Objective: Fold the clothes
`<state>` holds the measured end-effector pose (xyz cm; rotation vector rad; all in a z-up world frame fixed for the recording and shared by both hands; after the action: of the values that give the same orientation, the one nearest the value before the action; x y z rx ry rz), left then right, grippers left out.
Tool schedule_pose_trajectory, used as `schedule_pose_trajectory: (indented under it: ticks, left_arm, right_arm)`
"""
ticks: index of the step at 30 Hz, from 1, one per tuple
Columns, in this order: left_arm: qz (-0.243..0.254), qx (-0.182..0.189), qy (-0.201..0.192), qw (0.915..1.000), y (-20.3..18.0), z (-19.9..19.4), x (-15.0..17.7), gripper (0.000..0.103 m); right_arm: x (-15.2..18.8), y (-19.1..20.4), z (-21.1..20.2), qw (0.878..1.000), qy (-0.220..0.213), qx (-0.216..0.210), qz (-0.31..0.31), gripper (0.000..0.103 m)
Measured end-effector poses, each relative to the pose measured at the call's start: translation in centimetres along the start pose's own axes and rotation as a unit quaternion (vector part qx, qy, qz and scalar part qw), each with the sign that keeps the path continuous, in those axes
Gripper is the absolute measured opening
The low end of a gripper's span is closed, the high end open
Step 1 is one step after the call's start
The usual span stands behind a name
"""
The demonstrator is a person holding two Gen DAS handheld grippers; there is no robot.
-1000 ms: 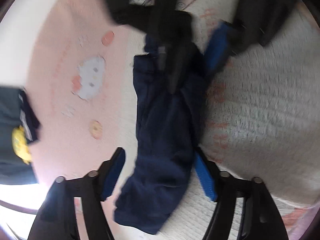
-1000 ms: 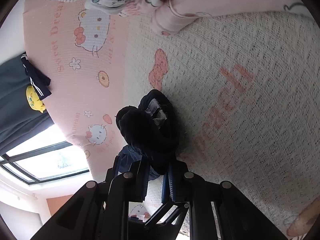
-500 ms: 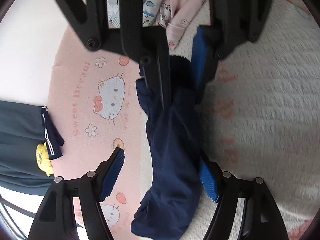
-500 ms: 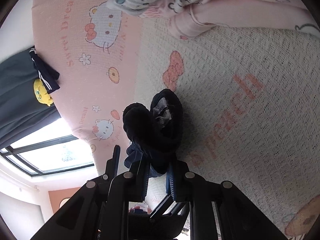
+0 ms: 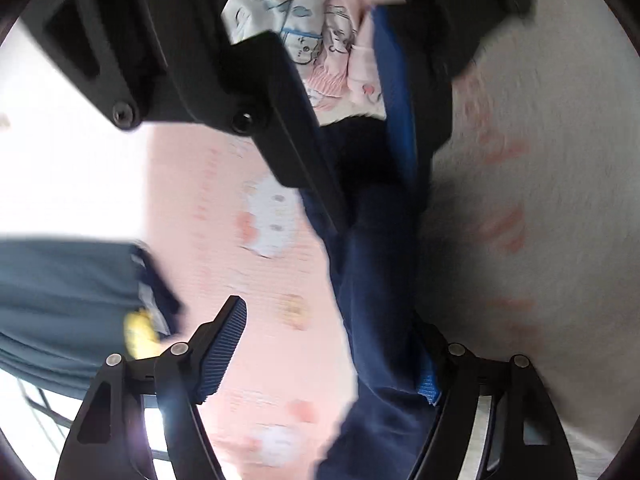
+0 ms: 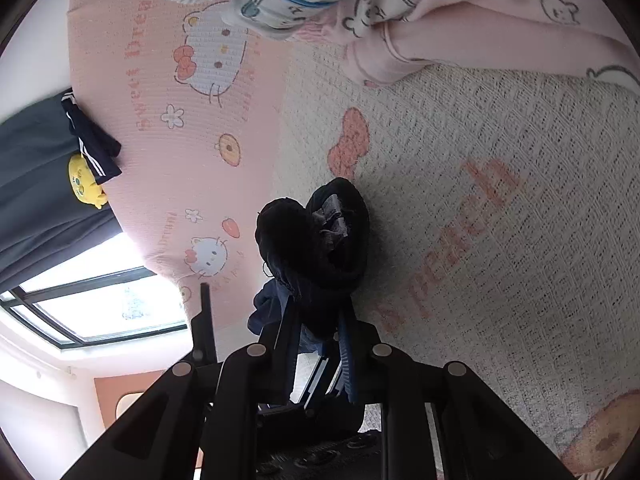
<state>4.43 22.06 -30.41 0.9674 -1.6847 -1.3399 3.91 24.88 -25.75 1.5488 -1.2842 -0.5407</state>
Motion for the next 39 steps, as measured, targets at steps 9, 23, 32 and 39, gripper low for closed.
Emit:
schedule_pose_trajectory:
  ticks: [9,23,32,39]
  left_arm:
    - [0.051,-0.097,0.0,0.994,-2.7,-2.3,-0.7,0.067]
    - [-0.068,0.184,0.102,0.9752,-2.2,-0.7,0.1,0.002]
    - [-0.251,0.344,0.122,0.8965,2.0,0.5,1.6,0.005]
    - [-0.355,0.424,0.138,0.8214,3.5,1.2,3.3,0.006]
  right_arm:
    - [-0.4,0.2,0.1,1.0,-0.002,0.01,0.0,0.018]
    - [-0.2,-0.2,1.0,1.0,0.014,0.025,0.01,0.057]
    - [-1.5,0.1,1.6,1.0,-0.004,0.019,-0.01,0.061]
    - [-2.0,1.3,2.3,0.998,-0.045,0.02,-0.046,0.061]
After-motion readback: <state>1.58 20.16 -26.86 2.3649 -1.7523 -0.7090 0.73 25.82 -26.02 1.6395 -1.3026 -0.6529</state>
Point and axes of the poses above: each gripper's, at about its wrist camera, not at the fingertips, and z roughly the way its jaws point, y to its left, x to its underside, the point moved 3 cm from there along z, roughly the way its jaws point, and after that the axes turned 7 degrees about y, right-handed, at the moved point
